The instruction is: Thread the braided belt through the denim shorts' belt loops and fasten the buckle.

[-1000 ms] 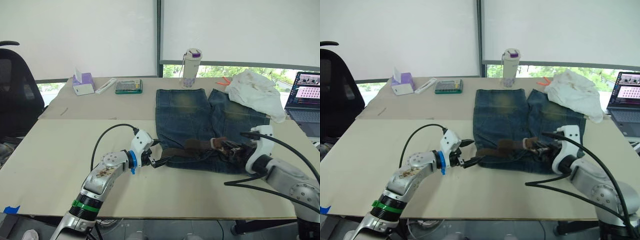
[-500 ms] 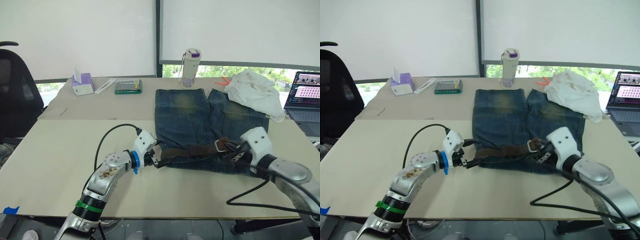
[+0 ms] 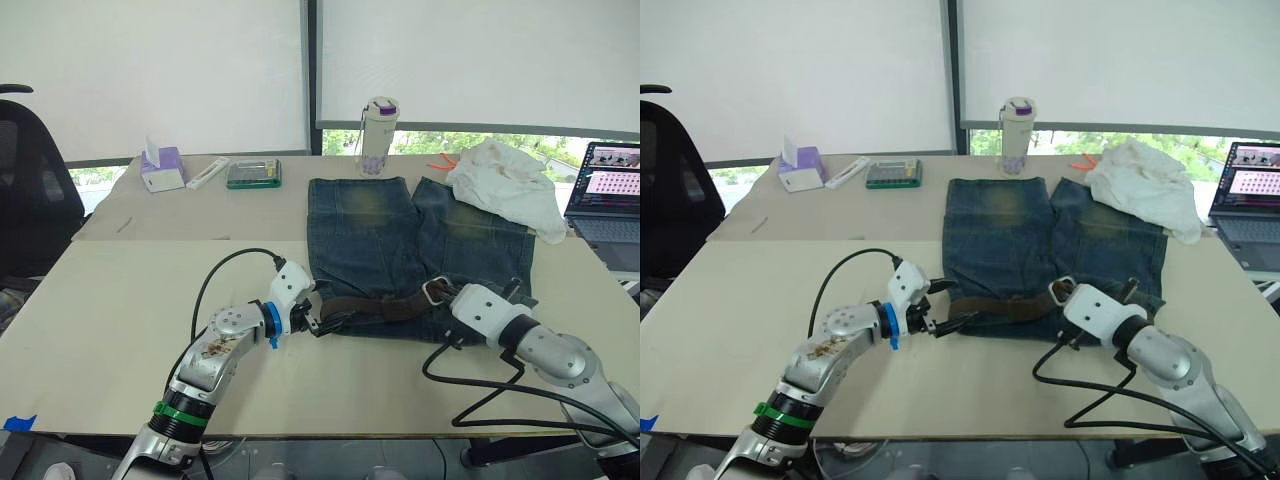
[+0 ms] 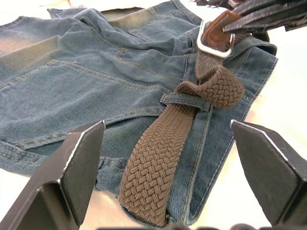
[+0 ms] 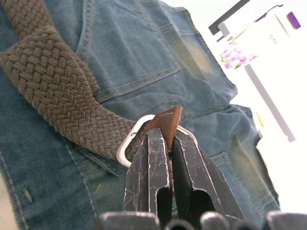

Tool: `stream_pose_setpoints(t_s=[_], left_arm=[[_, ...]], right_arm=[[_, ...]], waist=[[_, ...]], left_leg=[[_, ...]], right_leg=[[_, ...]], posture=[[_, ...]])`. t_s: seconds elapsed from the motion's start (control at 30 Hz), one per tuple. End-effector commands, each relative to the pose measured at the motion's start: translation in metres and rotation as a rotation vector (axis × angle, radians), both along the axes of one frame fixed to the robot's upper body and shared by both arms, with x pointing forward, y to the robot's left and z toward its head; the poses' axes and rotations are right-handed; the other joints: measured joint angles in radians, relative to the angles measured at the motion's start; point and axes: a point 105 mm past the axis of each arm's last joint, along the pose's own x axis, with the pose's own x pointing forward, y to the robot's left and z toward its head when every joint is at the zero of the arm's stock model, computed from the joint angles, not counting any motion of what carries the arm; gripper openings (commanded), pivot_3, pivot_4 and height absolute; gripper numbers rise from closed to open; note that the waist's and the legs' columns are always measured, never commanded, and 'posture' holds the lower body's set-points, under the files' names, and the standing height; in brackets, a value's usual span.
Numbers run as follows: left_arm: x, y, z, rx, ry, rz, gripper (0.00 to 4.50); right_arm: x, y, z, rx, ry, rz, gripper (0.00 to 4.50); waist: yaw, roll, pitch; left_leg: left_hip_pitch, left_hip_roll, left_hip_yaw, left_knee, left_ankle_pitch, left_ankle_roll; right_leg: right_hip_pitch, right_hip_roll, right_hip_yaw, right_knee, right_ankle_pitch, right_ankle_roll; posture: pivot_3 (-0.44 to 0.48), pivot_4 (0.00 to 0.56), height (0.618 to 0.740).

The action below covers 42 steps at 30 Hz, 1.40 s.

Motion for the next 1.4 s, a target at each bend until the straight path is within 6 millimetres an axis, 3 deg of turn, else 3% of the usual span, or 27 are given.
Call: stream_pose_setpoints(t_s=[0.03, 0.2, 0.43, 0.8, 1.2, 1.23, 1.4], left_arm=[[-0.002, -0.003, 0.011, -0.010, -0.051, -0.011, 4.44], [-0.002, -0.003, 0.010, -0.006, -0.049, -0.009, 4.44], [-0.003, -0.003, 0.008, -0.004, -0.041, -0.011, 4.44], [-0.002, -0.004, 0.007, -0.003, -0.037, -0.013, 4.44], [-0.002, -0.002, 0.003, 0.007, -0.028, -0.009, 4.50], [-0.002, -0.002, 0.003, 0.009, -0.027, -0.009, 4.50], [-0.001, -0.002, 0.000, 0.021, -0.027, -0.010, 4.50]], right_arm=[[0.003, 0.003, 0.006, -0.037, -0.039, 0.022, 0.00], [0.000, 0.010, -0.005, -0.237, -0.068, 0.124, 0.00], [-0.009, 0.023, -0.014, -0.380, -0.119, 0.306, 0.00], [-0.005, 0.019, -0.015, -0.236, -0.104, 0.224, 0.00], [-0.005, 0.022, -0.009, -0.010, -0.056, 0.146, 4.26], [-0.005, 0.023, -0.007, 0.000, -0.061, 0.142, 4.45], [-0.006, 0.029, -0.003, 0.109, -0.041, 0.142, 4.45]], waist=[[0.000, 0.000, 0.000], [0.000, 0.000, 0.000], [-0.004, 0.000, 0.000], [-0.004, 0.000, 0.000], [-0.001, 0.000, 0.000], [-0.001, 0.000, 0.000], [-0.001, 0.000, 0.000]], left_leg=[[0.000, 0.000, 0.000, 0.000, 0.000, 0.000], [0.000, 0.000, 0.000, 0.000, 0.000, 0.000], [0.002, 0.000, 0.001, 0.000, 0.000, 0.000], [0.002, 0.001, 0.001, 0.000, 0.000, 0.000], [0.002, 0.001, 0.001, 0.000, 0.000, 0.000], [0.002, 0.001, 0.001, 0.000, 0.000, 0.000], [0.002, 0.001, 0.001, 0.000, 0.000, 0.000]], right_leg=[[0.000, 0.000, 0.000, 0.000, 0.000, 0.000], [0.000, 0.000, 0.000, 0.000, 0.000, 0.000], [0.000, 0.000, 0.000, 0.001, 0.000, 0.000], [0.001, 0.001, 0.001, 0.002, 0.000, 0.000], [0.001, 0.000, 0.001, 0.003, 0.000, 0.000], [0.001, 0.000, 0.001, 0.003, 0.000, 0.000], [0.001, 0.001, 0.000, 0.003, 0.000, 0.000]], posture=[[0.000, 0.150, 0.740], [0.000, 0.150, 0.740], [0.000, 0.150, 0.740], [0.000, 0.150, 0.740], [0.000, 0.150, 0.740], [0.000, 0.150, 0.740], [0.000, 0.150, 0.740]])
